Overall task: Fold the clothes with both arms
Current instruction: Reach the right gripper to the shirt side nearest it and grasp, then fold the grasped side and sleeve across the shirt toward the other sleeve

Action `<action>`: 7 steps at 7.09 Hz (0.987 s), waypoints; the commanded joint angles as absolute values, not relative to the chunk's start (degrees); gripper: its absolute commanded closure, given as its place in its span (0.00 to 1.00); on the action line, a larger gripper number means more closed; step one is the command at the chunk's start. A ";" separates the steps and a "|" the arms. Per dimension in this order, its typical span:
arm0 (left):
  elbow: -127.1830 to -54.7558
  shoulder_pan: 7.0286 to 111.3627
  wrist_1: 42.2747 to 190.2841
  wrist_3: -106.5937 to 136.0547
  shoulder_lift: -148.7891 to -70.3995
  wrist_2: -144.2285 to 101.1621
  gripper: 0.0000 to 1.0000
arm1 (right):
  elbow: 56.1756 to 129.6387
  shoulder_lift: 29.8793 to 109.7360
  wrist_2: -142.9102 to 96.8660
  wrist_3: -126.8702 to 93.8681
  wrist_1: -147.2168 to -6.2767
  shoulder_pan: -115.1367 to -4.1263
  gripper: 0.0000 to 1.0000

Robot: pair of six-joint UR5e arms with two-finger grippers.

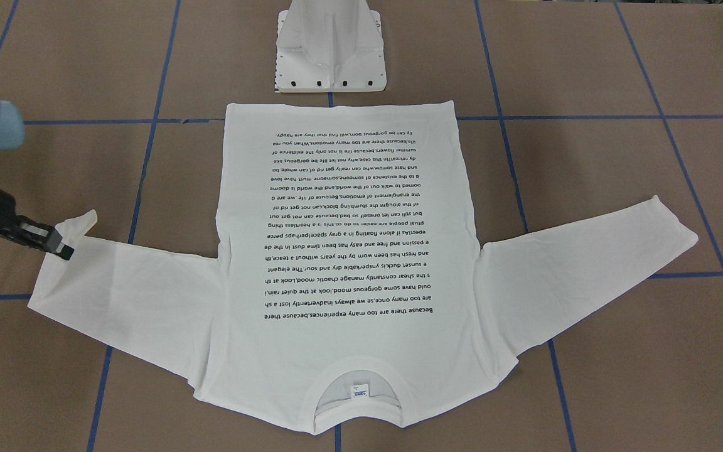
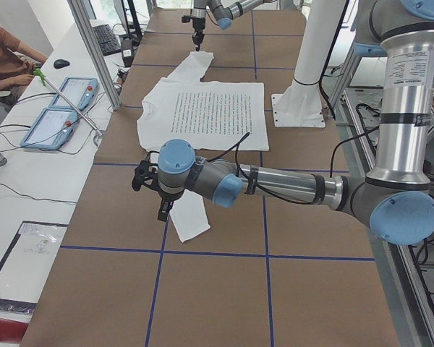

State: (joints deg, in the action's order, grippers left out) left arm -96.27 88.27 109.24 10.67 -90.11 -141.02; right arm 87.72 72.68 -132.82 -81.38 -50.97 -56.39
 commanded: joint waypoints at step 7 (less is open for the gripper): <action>-96.41 88.15 109.77 10.46 -89.65 -136.87 0.00 | 65.49 24.10 -95.64 -112.94 -59.60 -30.16 1.00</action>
State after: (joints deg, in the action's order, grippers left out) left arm -96.31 88.18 109.65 10.49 -89.72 -138.70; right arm 68.63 26.94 -99.58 -112.01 -61.63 -33.19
